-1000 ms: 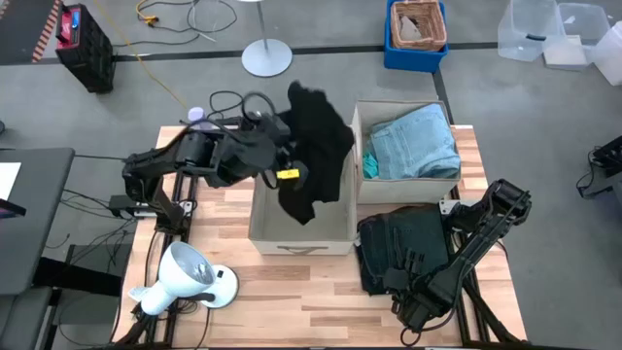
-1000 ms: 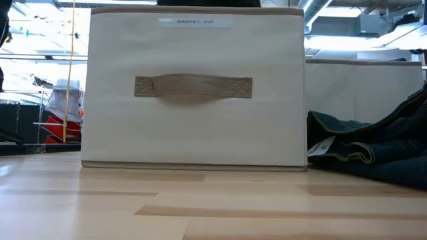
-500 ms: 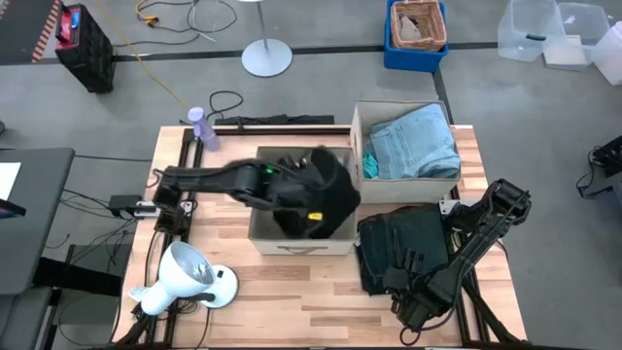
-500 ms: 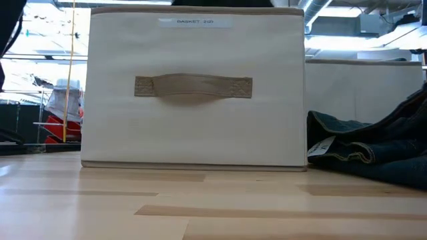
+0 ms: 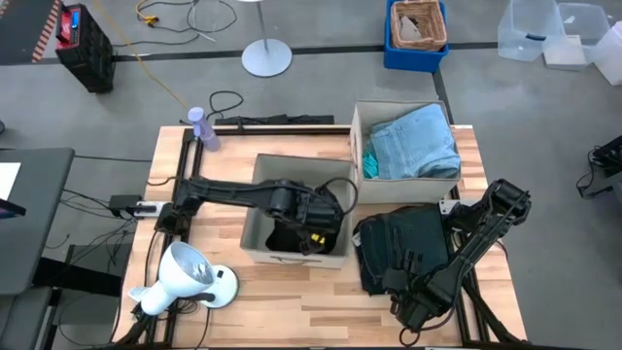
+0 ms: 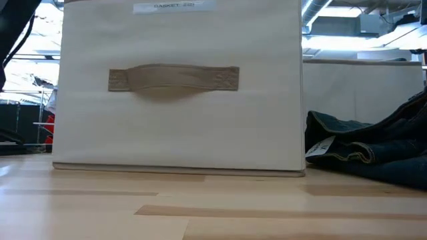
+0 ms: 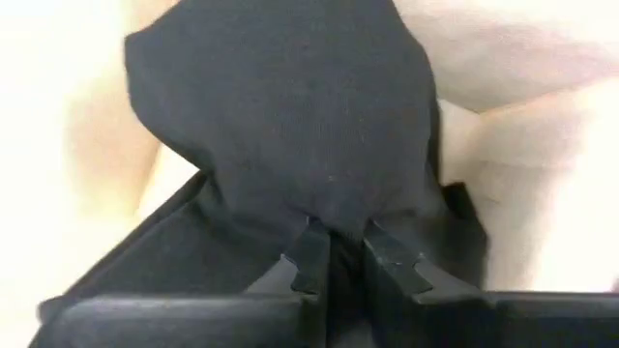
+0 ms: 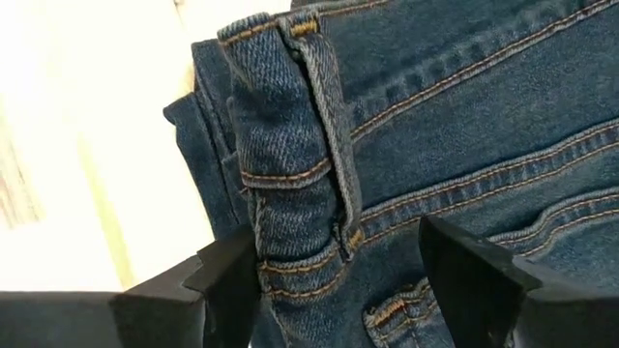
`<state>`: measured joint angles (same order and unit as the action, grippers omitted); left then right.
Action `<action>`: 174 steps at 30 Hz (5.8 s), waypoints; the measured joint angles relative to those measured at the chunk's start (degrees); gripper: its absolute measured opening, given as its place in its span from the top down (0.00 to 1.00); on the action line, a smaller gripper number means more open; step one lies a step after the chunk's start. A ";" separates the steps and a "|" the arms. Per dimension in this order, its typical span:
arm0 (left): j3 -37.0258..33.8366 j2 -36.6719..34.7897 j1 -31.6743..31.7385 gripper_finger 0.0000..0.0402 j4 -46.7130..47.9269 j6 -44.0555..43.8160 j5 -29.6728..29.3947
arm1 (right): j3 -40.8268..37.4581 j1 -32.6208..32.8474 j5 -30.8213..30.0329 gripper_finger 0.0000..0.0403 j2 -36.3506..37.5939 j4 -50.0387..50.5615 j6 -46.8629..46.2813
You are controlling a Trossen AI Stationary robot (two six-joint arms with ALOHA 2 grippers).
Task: Sort clothes
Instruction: Put the black shirt in the left brown bin, then put the dark blue jeans in the left brown bin
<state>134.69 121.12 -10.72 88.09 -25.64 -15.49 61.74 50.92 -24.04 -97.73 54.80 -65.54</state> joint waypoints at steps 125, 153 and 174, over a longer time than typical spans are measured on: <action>0.07 -20.11 -14.90 0.36 -22.97 5.06 -24.89 | 19.43 1.62 6.11 0.93 32.52 9.86 15.29; 0.07 -28.92 -14.79 0.36 -22.80 -5.42 -25.36 | 19.52 -11.18 -11.60 0.93 39.48 -39.87 54.48; 0.09 -39.00 -14.79 0.36 -10.57 -1.28 -28.77 | 20.70 -29.79 -5.37 0.93 25.21 -68.93 57.51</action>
<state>134.78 82.13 -25.52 77.52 -26.92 -44.26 82.44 21.12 -29.41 -72.52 -14.13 -8.03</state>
